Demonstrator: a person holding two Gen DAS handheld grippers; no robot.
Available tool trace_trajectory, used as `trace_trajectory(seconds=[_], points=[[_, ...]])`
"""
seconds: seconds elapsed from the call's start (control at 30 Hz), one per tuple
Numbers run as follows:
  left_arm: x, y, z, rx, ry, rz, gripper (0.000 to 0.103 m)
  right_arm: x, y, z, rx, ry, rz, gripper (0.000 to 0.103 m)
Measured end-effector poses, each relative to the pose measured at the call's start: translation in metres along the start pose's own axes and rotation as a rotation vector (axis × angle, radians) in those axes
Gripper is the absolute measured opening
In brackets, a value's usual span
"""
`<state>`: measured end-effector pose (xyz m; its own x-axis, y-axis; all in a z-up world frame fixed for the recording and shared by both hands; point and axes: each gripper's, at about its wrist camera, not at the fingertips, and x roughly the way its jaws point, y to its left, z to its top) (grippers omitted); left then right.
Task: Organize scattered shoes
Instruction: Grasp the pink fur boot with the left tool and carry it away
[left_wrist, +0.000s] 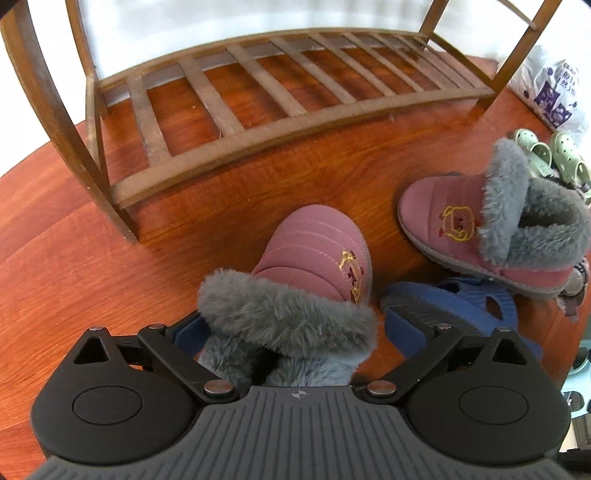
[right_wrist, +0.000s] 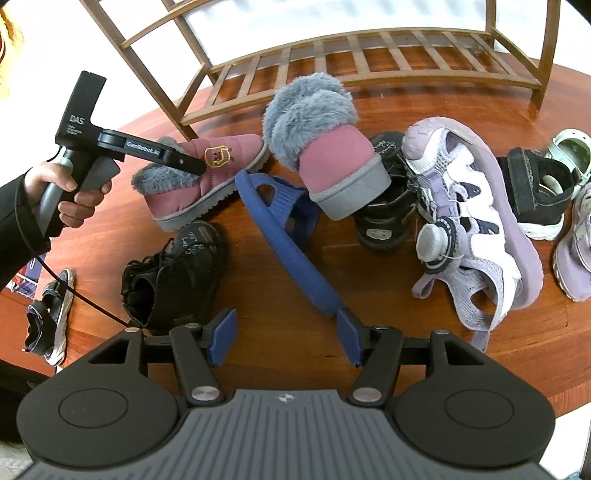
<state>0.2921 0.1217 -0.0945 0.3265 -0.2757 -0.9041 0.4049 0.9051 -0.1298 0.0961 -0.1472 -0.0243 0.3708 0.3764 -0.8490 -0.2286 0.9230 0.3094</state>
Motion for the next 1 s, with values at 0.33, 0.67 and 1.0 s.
trace_trajectory(seconds=[0.33, 0.67, 1.0], points=[[-0.002, -0.003, -0.008, 0.014, -0.041, 0.030, 0.076, -0.001, 0.001, -0.002, 0.008, -0.002, -0.001, 0.066], [-0.031, 0.009, -0.028, -0.106, -0.104, 0.112, 0.071, -0.002, 0.003, -0.004, 0.015, -0.003, -0.003, 0.066], [-0.072, 0.035, -0.072, -0.356, -0.147, 0.211, 0.071, 0.009, 0.003, -0.003, 0.007, -0.003, 0.026, 0.066]])
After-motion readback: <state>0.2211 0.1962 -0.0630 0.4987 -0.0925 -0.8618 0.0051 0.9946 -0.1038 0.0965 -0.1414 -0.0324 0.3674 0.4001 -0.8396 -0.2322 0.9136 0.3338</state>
